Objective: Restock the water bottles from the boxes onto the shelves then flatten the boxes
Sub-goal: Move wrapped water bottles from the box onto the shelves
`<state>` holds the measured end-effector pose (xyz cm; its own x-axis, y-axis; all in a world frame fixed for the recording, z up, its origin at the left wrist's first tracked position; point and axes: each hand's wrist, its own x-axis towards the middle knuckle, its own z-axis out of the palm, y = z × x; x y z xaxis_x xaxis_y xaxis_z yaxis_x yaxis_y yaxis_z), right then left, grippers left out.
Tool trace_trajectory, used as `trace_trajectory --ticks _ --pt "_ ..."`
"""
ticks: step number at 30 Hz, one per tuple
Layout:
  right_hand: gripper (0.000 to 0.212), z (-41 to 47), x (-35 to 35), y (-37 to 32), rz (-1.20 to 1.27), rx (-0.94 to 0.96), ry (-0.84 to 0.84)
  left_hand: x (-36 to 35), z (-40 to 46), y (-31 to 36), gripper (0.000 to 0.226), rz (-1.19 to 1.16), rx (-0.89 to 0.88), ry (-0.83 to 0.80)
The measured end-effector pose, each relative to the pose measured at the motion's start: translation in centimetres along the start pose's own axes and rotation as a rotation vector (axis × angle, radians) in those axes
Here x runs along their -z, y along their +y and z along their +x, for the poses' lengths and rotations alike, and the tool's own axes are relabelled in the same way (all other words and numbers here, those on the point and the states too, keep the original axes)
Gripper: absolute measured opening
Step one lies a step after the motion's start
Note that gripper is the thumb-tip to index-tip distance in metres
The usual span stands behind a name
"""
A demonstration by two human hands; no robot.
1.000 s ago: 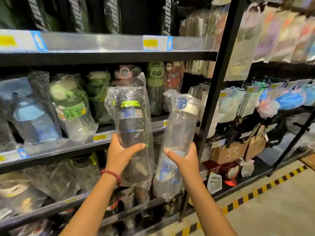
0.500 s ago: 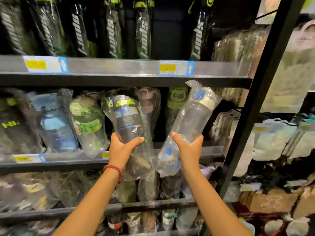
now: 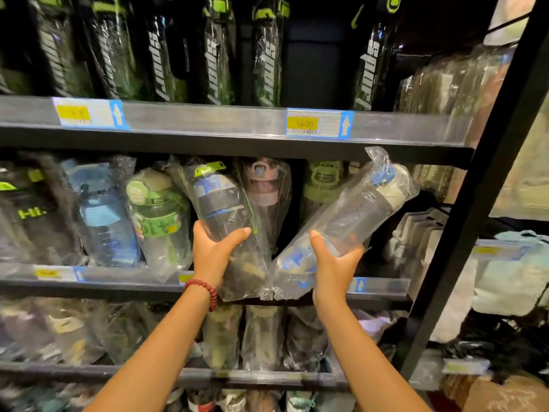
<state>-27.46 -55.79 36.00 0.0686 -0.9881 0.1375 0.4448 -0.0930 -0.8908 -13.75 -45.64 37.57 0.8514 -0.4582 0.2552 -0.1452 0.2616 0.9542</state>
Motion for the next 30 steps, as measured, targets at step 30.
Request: trace_trajectory --ticks 30 --pt "0.099 3.0 -2.1 3.7 -0.162 0.224 -0.016 -1.3 3.9 -2.0 0.091 0.018 -0.098 0.092"
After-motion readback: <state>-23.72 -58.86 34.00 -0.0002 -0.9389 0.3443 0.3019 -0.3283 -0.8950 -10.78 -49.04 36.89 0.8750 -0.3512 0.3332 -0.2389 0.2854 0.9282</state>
